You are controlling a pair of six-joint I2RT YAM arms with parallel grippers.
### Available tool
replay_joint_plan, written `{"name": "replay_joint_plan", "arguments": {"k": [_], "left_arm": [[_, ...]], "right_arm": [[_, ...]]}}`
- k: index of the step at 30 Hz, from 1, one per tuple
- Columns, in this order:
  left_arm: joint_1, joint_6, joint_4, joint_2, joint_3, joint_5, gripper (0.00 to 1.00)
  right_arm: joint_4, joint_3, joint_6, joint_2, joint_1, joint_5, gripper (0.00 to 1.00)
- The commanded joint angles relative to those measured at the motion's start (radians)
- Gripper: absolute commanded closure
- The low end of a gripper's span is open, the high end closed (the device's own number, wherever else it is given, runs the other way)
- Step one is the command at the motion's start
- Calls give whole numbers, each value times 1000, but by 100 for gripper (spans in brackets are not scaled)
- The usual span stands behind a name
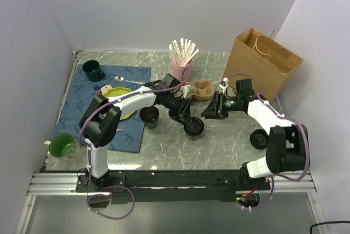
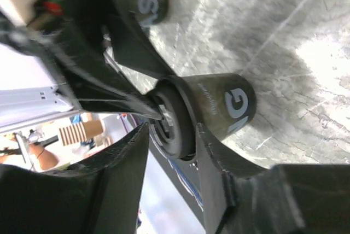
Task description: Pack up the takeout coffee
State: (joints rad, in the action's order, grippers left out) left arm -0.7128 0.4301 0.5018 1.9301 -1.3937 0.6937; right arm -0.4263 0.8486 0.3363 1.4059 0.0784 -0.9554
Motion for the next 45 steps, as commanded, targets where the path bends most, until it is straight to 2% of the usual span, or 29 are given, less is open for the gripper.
{"name": "replay_joint_plan", "arguments": {"k": [1,6,10,22,28,34,39,45], "left_arm": [[-16,-142,86,127,53,-261,52],[-16,-143,95,144,42,-267,53],[-16,-145,103,144,36,-284,53],[-16,-134,112,164,18,-292,53],[-16,-117,101,165,45,-307,53],[-17,-102,72,158,101,-335,52],[-17,-91,78,152,88,-321,53],[-14,-82,138,112,6,-293,50]], "right_arm": [[-29,40,-54,48,-6,-46,51],[50,3,-26,94,-8,-69,53],[81,-26,-25,110,-6,-66,61],[188,-109,15,150,-6,-95,62],[362,-224,101,171,-8,-115,77],[491,-309,155,202,-12,-88,83],[477,-301,150,202,-15,-88,83],[275,-157,133,79,-15,-66,67]]}}
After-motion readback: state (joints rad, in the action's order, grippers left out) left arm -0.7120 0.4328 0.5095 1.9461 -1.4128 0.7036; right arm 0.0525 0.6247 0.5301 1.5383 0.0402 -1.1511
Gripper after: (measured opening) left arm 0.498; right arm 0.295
